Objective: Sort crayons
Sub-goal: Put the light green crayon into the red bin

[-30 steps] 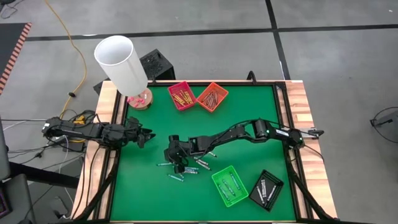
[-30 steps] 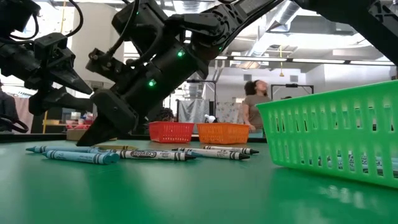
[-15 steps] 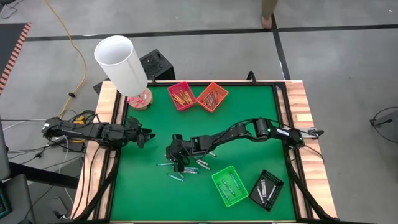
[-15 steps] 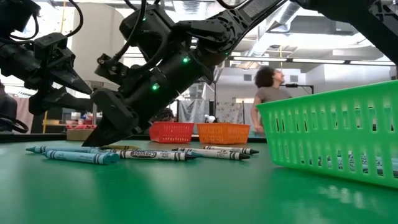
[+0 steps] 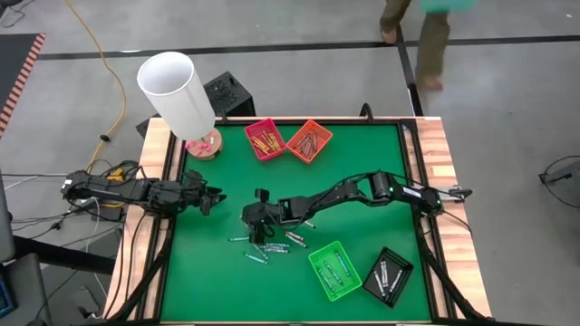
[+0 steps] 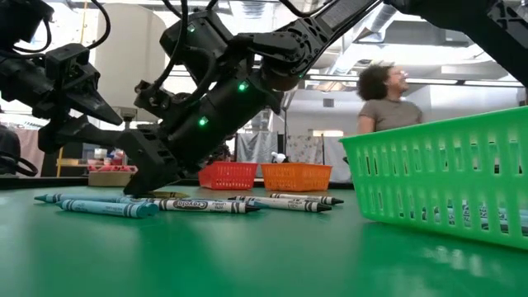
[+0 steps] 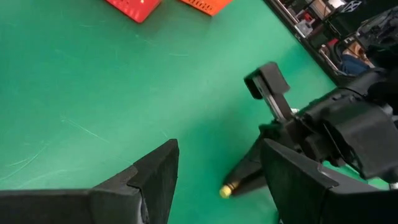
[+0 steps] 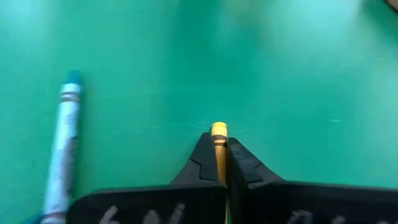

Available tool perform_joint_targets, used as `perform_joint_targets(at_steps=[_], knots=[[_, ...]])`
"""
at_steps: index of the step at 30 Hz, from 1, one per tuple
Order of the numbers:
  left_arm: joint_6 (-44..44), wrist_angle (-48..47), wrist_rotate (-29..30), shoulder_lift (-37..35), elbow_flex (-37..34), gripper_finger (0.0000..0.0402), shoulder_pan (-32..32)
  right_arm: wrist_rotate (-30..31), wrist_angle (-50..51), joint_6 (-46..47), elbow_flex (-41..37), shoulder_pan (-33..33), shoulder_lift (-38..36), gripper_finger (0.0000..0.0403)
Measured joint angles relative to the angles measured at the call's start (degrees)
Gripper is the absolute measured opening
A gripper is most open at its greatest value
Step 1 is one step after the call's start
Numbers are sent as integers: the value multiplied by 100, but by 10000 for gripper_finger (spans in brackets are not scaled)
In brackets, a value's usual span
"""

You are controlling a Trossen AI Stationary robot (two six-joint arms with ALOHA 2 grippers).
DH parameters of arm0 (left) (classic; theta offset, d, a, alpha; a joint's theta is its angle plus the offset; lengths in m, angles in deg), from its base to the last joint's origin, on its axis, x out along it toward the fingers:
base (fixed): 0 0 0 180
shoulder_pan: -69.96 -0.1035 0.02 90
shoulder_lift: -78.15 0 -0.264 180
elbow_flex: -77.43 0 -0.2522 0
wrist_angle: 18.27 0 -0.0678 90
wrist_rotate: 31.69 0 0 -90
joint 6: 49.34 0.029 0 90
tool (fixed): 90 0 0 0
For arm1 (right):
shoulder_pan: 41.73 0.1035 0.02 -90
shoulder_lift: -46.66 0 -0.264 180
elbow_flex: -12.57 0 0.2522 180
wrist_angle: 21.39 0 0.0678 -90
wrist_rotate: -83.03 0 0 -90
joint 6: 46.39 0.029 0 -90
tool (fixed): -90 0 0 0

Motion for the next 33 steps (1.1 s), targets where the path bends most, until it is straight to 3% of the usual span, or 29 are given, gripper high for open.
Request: perform_joint_targets(at_steps=[20,26,33], knots=[[2,2,2,1,0,215,-1,126,141,-590,-12,-1017,-1254,2],[2,2,2,0,0,215,2,658,135,-195,-12,-1564,-1263,2],[2,2,2,0,0,215,0,754,112,292,-10,-2109,-1191,2]])
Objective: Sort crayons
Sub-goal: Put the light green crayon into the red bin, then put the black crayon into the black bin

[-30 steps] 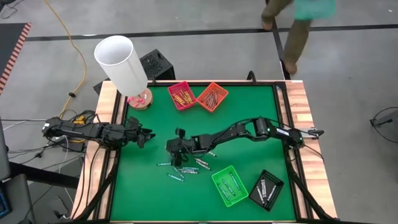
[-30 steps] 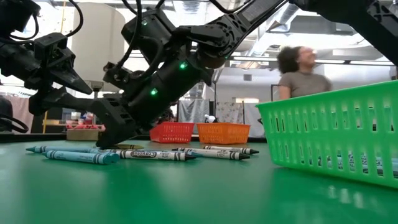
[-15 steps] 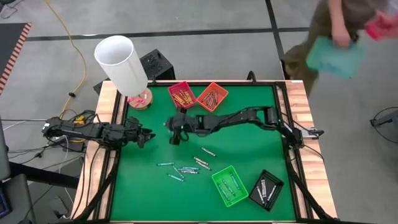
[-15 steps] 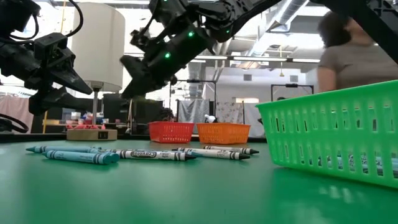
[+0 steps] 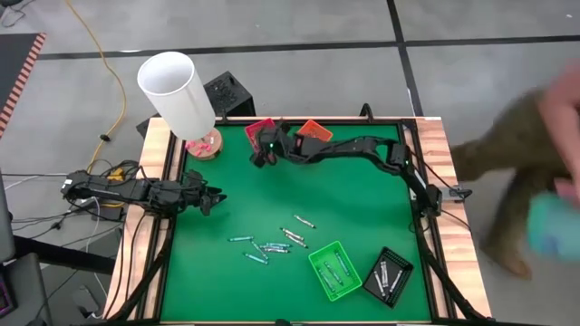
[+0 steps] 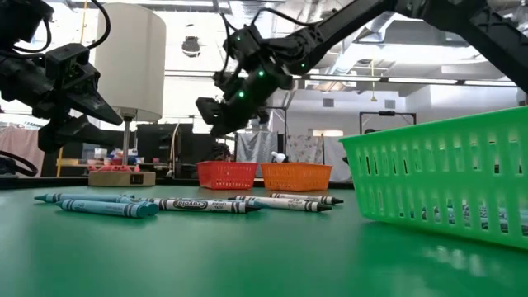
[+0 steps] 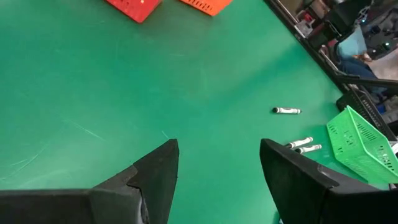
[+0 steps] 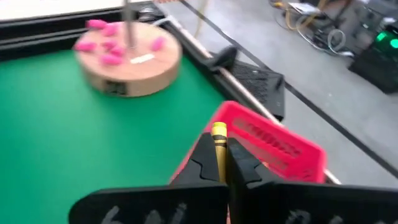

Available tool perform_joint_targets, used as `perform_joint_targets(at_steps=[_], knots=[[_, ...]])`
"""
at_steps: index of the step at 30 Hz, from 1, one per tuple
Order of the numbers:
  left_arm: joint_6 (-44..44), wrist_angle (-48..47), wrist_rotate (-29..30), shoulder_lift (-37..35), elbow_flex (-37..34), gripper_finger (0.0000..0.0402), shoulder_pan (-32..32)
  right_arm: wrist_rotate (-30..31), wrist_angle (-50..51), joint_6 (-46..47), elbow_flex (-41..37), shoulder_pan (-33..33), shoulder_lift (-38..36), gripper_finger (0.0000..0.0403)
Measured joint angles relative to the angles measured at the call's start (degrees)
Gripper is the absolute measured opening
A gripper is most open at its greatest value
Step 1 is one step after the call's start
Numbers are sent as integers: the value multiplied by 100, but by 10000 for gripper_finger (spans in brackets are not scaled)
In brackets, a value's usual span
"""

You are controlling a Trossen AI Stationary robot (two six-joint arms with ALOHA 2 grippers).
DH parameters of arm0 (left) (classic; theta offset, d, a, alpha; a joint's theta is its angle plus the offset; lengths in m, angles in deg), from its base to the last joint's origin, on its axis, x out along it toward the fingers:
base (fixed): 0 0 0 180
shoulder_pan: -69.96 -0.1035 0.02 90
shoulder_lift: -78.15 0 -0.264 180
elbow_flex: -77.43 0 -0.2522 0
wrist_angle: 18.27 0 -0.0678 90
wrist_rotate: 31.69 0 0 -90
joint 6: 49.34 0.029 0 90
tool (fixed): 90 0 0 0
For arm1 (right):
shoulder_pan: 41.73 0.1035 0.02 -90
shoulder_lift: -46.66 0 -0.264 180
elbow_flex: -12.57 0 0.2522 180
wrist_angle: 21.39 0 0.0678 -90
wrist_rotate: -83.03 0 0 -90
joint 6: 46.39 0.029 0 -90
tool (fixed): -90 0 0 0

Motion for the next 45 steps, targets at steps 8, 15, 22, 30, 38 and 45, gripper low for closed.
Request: perform_joint_targets(at_steps=[8,15,22,30,38,45], knots=[[0,0,0,0,0,215,2,-20,40,558,2,-336,0,14],[-2,0,0,0,0,215,2,-306,75,624,5,-467,0,47],[-1,0,-2,1,0,215,1,-767,166,618,11,-510,0,51],[0,0,-2,1,0,215,1,-1372,1275,44,11,-200,-303,51],[-1,0,-2,0,0,215,2,-1278,3582,496,13,378,-1007,51],[0,0,-2,2,0,215,1,-1202,5677,1579,13,924,-1165,51]])
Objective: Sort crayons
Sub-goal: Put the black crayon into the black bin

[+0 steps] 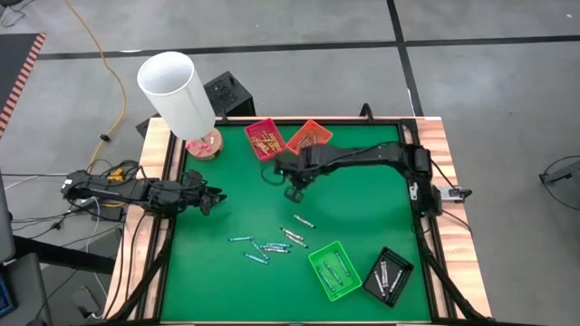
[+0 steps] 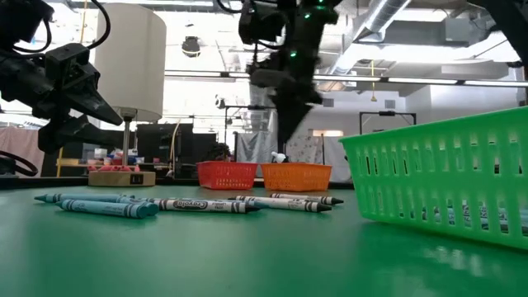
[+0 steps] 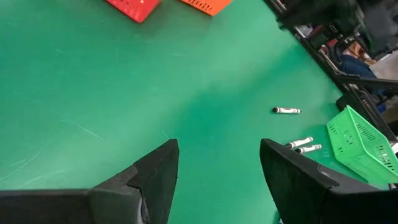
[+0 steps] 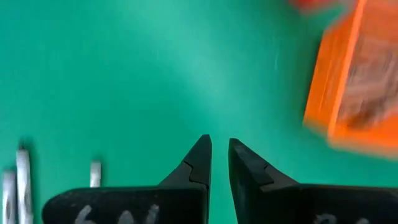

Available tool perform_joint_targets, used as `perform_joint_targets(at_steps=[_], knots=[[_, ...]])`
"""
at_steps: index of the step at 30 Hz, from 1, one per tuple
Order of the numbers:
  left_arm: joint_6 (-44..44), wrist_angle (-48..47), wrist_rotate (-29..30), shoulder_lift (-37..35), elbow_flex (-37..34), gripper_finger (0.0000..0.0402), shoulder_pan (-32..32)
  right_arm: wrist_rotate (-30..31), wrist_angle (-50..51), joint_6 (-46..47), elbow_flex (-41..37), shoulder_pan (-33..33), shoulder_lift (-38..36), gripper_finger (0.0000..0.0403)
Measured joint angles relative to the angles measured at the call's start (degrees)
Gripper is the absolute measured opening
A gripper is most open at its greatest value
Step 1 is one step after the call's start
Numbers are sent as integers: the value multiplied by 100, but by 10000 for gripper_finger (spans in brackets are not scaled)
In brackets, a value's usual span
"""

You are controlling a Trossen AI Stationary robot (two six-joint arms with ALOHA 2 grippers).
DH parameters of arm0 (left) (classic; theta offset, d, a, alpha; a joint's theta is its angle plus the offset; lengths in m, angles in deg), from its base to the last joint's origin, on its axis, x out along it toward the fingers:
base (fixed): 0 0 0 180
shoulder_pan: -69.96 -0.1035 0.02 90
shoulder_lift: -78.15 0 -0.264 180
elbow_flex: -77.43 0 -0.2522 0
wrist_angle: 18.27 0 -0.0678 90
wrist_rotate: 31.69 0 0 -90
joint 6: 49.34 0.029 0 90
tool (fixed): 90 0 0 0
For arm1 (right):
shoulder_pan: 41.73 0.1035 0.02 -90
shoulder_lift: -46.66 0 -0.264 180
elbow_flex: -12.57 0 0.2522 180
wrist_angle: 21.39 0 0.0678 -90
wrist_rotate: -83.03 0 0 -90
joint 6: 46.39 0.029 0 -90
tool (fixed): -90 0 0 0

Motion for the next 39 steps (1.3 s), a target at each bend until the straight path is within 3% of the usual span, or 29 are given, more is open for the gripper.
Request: perform_joint_targets(at_steps=[5,14,21,28,35,39], knots=[[-1,0,0,0,0,215,-1,-3,622,495,-248,513,98,51],[-2,0,-2,0,0,215,0,-4,216,1033,-1121,1312,-51,68],[-2,0,0,0,0,215,1,88,-466,1196,-1272,1711,-138,146],[-2,-1,0,-2,0,215,-1,923,-589,1063,-1272,1771,-146,217],[0,0,0,-1,0,215,-1,195,-1211,554,-1272,1628,-146,213],[-2,-1,0,0,0,215,1,84,-1365,511,-1412,1556,-150,211]])
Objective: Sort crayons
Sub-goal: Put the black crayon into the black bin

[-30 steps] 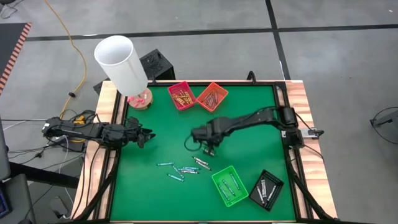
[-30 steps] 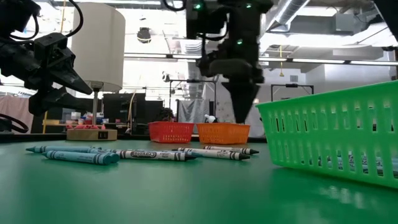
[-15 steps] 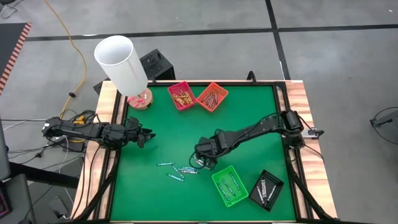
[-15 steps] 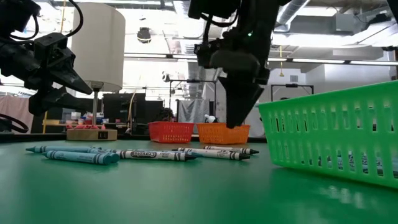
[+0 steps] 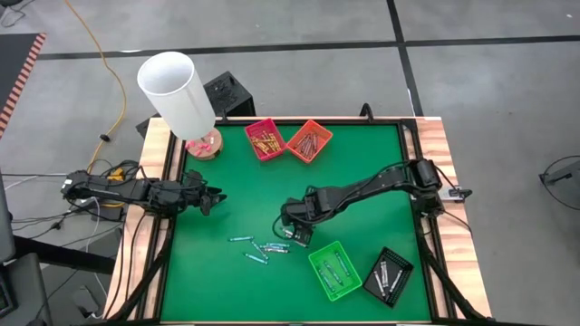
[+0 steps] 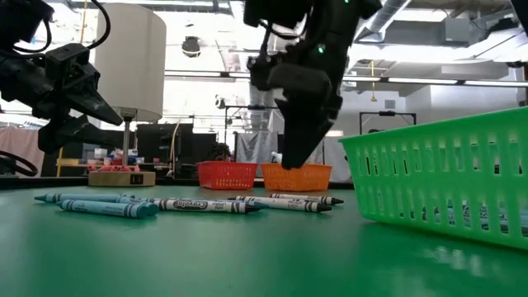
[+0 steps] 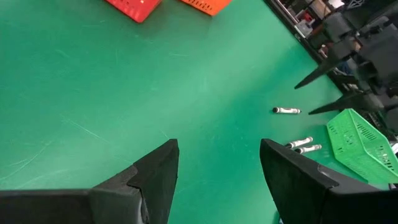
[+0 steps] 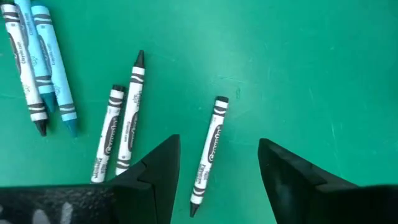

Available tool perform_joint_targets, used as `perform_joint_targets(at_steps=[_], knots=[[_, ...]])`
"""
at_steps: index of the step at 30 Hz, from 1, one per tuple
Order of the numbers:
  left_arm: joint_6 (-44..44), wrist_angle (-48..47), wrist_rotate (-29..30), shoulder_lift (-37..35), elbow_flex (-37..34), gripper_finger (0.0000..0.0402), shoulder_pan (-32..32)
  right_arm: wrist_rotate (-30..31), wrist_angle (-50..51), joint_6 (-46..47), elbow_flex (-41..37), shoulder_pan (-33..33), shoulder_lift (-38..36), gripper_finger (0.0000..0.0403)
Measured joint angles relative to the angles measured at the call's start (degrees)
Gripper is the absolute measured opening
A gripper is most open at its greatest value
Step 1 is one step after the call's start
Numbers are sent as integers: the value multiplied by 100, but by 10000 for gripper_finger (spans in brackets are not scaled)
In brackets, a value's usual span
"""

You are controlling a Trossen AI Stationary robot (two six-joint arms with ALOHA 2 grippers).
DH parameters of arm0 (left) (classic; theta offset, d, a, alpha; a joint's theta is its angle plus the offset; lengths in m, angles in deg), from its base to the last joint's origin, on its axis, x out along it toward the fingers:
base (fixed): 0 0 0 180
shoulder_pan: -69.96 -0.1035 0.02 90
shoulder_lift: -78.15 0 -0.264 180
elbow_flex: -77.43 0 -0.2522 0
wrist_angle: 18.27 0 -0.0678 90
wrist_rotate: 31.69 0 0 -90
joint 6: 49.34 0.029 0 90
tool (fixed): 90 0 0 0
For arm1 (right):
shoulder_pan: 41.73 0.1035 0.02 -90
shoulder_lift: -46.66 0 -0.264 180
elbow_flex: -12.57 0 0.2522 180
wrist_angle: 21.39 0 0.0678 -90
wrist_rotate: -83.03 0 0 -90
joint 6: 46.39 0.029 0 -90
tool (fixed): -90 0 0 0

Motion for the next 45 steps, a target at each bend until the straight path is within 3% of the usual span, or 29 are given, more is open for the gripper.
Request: perform_joint_targets(at_steps=[5,14,29,38,45], knots=[[2,1,0,-2,0,215,-1,-511,-511,1,-532,-104,8,211],[1,2,0,-1,0,215,-1,-578,-849,76,-921,-212,-9,198],[1,0,0,-1,0,215,-1,-527,-618,663,-1040,-251,-20,8],[2,0,0,-2,0,215,0,-523,-272,689,-737,-206,-59,3],[2,2,0,-2,0,215,-1,-229,312,1125,-643,-132,-721,2]])
